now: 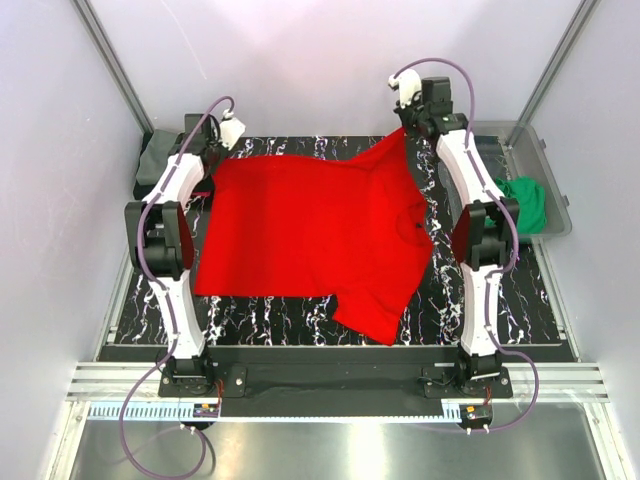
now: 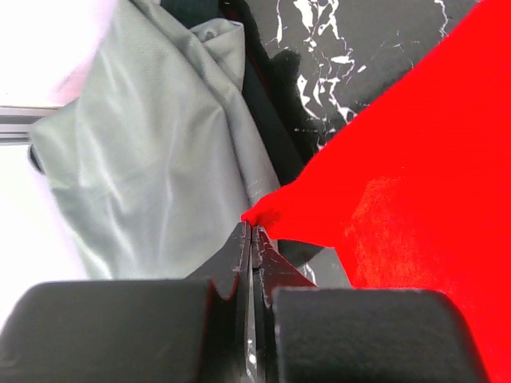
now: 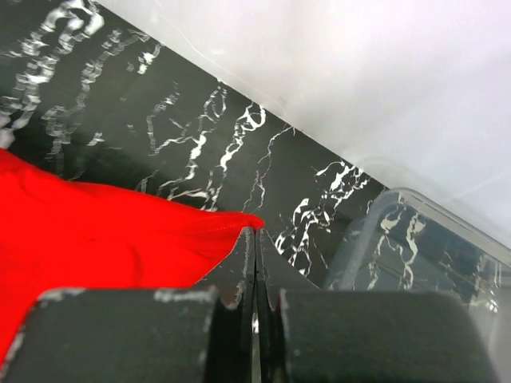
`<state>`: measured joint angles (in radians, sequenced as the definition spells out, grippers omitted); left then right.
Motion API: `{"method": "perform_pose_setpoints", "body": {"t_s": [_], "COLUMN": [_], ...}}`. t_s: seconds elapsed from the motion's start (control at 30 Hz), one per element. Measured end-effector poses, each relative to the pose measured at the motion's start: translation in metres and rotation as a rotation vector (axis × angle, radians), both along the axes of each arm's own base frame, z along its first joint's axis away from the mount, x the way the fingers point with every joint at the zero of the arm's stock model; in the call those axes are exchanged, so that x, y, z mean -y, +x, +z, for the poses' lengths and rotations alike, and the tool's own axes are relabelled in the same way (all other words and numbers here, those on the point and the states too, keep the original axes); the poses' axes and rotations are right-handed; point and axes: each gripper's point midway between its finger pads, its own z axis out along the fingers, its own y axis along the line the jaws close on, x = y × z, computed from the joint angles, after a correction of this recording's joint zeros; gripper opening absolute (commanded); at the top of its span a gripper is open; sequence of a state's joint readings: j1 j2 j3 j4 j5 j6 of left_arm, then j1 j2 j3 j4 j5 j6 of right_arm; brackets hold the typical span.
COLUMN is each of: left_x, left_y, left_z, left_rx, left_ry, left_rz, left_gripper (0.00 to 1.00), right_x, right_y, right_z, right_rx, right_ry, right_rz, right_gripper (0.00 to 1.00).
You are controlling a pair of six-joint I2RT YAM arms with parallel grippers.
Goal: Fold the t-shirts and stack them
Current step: Flatten the tshirt out, then fold the tshirt
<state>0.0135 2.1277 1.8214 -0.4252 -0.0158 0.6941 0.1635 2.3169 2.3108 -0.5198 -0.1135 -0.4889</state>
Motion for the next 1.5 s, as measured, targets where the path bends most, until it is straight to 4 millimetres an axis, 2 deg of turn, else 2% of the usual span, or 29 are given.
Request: {"method": "perform_pose_setpoints", "body": {"t_s": [0.1, 0.23, 0.33, 0.43, 0.63, 0.83, 1.1, 1.3, 1.5], "left_x": [0.001, 0.003, 0.004, 0.005, 0.005, 0.004, 0.003, 0.002, 0.001], "left_y": [-0.011, -0.023, -0.031, -0.04, -0.045, -0.049, -0.06, -0.072, -0.08], "left_z": [0.008, 0.01, 0.006, 0.0, -0.007, -0.012, -0.032, -0.048, -0.052], "left_rx": [0.005, -0.002, -0.018, -0.038, -0.057, -0.071, -0.118, -0.159, -0.177], "left_ry": [0.005, 0.003, 0.006, 0.008, 0.015, 0.03, 0.047, 0.063, 0.089], "left_rz": [-0.015, -0.03, -0.04, -0.049, -0.059, -0.073, -0.093, -0.108, -0.137], "left_gripper": [0.0, 0.0, 0.0, 0.0, 0.0, 0.0, 0.0, 0.0, 0.0], "right_x": [-0.001, -0.002, -0.001, -0.001, 0.0, 0.001, 0.0, -0.006, -0.006], "right_y": [-0.017, -0.043, -0.064, -0.088, -0.124, -0.14, -0.17, -0.189, -0.204], "right_z": [0.023, 0.029, 0.019, -0.001, -0.026, -0.022, -0.013, -0.026, -0.04], "right_rx": [0.011, -0.021, -0.07, -0.141, -0.238, -0.243, -0.254, -0.301, -0.346], "right_ry": [0.024, 0.043, 0.049, 0.048, 0.042, 0.057, 0.1, 0.124, 0.128], "right_rz": [0.006, 0.019, 0.021, 0.028, 0.034, 0.032, 0.032, 0.037, 0.03], "right_gripper": [0.0, 0.0, 0.0, 0.0, 0.0, 0.0, 0.0, 0.0, 0.0]}}
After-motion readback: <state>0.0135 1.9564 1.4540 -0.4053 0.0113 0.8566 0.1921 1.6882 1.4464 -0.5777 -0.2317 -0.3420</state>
